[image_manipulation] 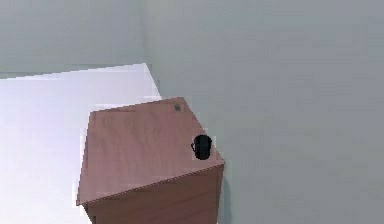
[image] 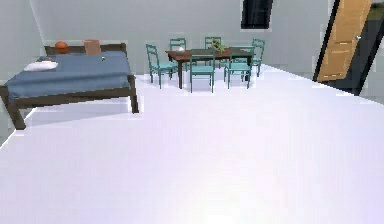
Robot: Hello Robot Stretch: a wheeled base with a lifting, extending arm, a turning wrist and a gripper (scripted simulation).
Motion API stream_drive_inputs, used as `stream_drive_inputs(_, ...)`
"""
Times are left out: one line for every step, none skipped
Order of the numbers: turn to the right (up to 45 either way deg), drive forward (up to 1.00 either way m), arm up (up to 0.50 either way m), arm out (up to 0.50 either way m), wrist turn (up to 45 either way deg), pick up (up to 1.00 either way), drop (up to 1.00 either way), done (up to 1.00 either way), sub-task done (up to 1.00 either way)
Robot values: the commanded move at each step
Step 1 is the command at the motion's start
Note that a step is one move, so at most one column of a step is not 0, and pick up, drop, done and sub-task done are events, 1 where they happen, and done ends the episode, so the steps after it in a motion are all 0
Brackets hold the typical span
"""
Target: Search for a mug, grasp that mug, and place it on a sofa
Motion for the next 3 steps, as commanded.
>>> stream_drive_inputs(0.0,0.00,0.26,0.00,0.0,0.00,0.00,0.00,0.00)
stream_drive_inputs(0.0,0.00,0.00,0.44,0.0,0.00,0.00,0.00,0.00)
stream_drive_inputs(0.0,0.00,0.00,0.00,45.0,0.00,0.00,0.00,0.00)
